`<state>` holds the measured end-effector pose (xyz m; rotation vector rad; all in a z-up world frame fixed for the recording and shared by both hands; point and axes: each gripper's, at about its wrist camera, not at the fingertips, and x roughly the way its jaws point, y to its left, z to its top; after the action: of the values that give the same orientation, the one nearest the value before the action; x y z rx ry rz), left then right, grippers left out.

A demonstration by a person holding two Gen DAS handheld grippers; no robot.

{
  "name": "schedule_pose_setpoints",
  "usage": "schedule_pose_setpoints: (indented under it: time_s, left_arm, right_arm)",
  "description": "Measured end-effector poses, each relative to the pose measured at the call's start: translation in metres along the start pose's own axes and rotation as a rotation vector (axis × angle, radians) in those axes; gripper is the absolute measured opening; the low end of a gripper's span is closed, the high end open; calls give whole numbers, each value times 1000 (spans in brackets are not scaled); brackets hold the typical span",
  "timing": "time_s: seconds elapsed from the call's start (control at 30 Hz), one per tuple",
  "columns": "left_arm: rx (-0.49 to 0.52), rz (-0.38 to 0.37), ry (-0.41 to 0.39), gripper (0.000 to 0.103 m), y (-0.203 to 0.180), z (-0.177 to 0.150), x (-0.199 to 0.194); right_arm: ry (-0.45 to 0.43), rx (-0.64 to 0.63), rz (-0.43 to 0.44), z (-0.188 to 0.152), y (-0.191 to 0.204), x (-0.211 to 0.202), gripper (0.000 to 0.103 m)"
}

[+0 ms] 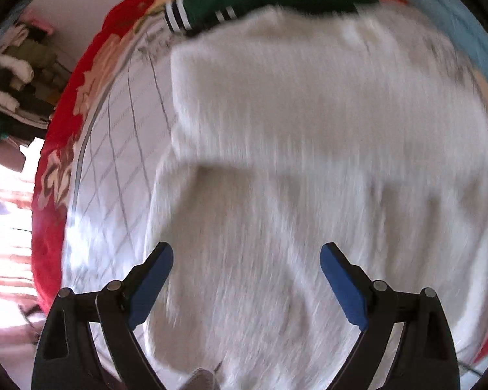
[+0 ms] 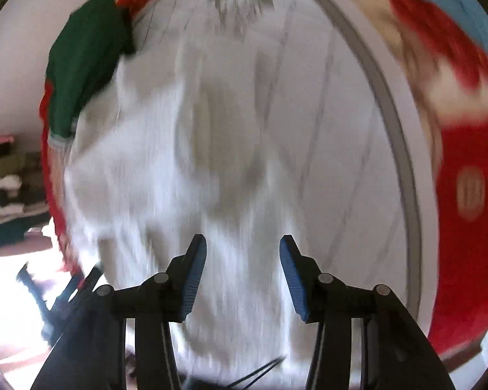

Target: Fold large clothes

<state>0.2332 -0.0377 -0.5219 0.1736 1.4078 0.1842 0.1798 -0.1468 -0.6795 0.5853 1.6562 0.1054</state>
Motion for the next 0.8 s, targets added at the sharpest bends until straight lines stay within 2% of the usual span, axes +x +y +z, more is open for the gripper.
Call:
schedule_pose_setpoints:
  time_s: [0.1,0.17,0.23,0.3,0.37,0.4,0.47,0.53,0.6,0.63,0.67,0.73,0.8]
  left_arm:
    - [38,22,98,92,-8,-31,20]
    - [35,12,127,92,-11,-40,25]
    - [44,7,120,92,-19,-43,24]
    - [60,-3,97,92,-31,-40,20]
    - [79,-16,72,92,-46,-36,16]
    - [91,-16,57,92,-54,-34,15]
    - [117,-8,28,92,-70,-30,13]
    - [146,7,25,92,-81,-27,17]
    - [159,16,36,92,-88,-28,23]
    - [159,18,40,92,-91,-29,25]
    - [156,20,42,92,-92,-28,26]
    - [149,17,46,92,-90,-28,26]
    - [142,19,44,92,-89,-27,23]
  right_arm:
    - [95,34,-29,-56,-3,20,49]
    - [72,89,-117,-83,-18,27,49]
    - [12,189,-131,-97,-42,22,49]
    - [-16,291,-92,-109,-70,21,49]
    - [38,306,-43,-112,-84,38,49]
    - [62,293,-46,-113,-88,47,47]
    - [39,276,-98,-116,-96,50,16]
    - [5,310,-106,-119,-109,48,15]
    - [-6,420,-17,-123,-126,41,15]
    - [-13,455,30,-126,-134,35,19]
    - [-30,509,123,-130,-144,28,31]
    - [-71,647,278,-143,-168,19,43]
    - [-85,770,391,-157,-191,23,43]
